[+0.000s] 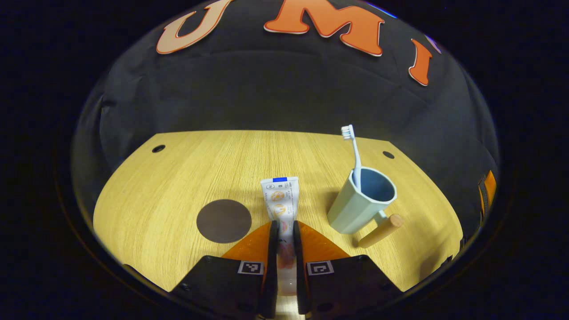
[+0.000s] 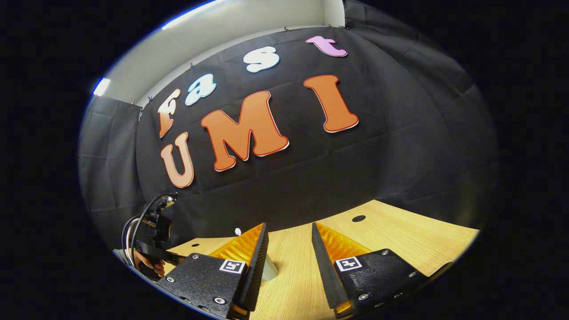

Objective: Put the toothbrush and toothpaste on the desktop into the cup, then pick up the cup and place it on the coaster on the desktop.

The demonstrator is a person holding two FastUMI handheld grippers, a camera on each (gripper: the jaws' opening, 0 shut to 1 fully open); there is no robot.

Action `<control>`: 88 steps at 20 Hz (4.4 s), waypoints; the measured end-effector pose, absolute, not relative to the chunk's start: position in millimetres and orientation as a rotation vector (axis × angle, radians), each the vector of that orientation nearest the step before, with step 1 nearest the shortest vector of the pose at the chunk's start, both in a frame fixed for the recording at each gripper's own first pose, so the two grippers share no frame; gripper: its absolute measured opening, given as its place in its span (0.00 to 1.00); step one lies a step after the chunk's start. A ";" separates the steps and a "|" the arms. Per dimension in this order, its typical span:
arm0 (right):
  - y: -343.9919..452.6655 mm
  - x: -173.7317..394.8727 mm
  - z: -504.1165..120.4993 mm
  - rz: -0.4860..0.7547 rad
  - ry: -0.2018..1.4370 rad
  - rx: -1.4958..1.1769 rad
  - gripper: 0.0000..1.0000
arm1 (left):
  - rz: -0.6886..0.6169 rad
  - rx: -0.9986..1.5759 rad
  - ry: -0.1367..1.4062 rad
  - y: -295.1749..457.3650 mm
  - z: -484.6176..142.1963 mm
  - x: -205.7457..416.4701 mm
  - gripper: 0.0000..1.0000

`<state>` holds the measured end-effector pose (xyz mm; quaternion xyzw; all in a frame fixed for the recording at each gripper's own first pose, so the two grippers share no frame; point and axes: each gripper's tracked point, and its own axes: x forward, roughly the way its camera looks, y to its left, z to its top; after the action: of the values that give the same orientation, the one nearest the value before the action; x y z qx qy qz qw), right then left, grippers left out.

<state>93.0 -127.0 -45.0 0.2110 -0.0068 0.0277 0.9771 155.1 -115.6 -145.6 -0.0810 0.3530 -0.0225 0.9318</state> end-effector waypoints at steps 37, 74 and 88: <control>-140.3 89.6 -90.8 0.013 0.078 0.402 0.59 | -0.419 -0.218 0.170 -252.4 -83.1 259.8 0.25; 43.4 151.3 -137.2 0.181 0.781 0.129 0.59 | -0.169 -0.174 0.154 -27.9 -45.7 74.2 0.93; 53.4 153.6 -185.5 0.134 1.086 -0.100 0.60 | -0.133 -0.316 0.218 16.7 -94.8 57.7 0.93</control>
<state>153.6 53.4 -185.5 -0.0477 0.5159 0.0637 0.8529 57.7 16.7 -94.8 -0.1567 0.1081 -0.0659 0.9795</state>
